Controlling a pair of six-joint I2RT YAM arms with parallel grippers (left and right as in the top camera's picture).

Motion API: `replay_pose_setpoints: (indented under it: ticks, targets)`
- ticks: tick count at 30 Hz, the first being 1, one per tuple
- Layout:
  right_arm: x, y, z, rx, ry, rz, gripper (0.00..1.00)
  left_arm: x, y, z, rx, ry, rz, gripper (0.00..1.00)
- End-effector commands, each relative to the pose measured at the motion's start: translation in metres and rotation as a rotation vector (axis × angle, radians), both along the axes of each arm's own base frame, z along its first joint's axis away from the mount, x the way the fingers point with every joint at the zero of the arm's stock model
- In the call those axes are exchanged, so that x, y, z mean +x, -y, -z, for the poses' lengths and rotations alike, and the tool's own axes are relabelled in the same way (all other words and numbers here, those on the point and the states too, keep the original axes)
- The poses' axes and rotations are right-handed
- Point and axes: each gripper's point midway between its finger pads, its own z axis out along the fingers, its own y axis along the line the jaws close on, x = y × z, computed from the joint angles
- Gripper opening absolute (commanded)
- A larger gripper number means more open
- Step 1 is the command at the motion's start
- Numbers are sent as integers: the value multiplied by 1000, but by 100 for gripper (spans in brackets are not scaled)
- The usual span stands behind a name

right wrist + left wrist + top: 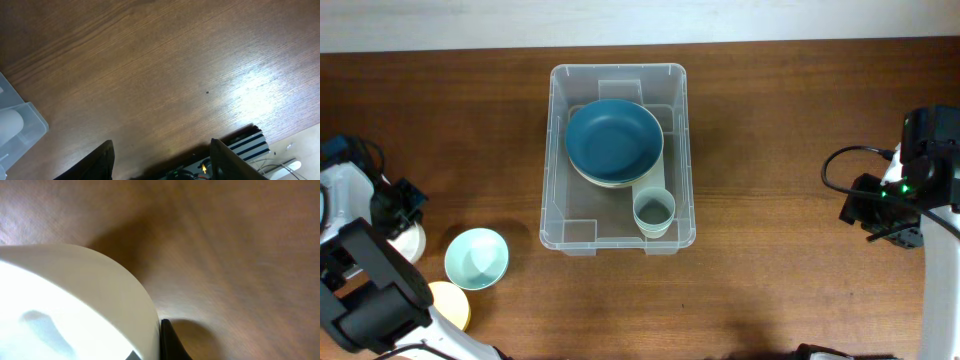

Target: Pack container

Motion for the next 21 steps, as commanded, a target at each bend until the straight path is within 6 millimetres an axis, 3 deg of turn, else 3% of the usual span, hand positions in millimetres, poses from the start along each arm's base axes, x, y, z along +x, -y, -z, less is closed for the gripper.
replay_pose_setpoints:
  ticks: [1, 6, 9, 11, 15, 18, 21]
  targets:
    - [-2, 1, -3, -13, 11, 3, 57, 34, 18, -52, -15, 166, 95, 1]
    - [-2, 1, -3, -12, 11, 3, 57, 62, 82, -125, -10, 330, 316, 1]
    - [-2, 1, -3, -13, 11, 3, 57, 69, 137, -162, 22, 410, 508, 1]
    - [-2, 1, -3, -13, 12, 3, 57, 68, 188, -184, 37, 463, 670, 1]
    - [-2, 2, -3, -13, 13, 3, 57, 53, 260, -199, 39, 480, 867, 1]
    - [-1, 2, -3, -13, 14, 3, 57, 32, 315, -195, -8, 452, 1016, 1]
    - [-1, 2, -3, -13, 15, 3, 57, 12, 352, -185, -45, 394, 1083, 1]
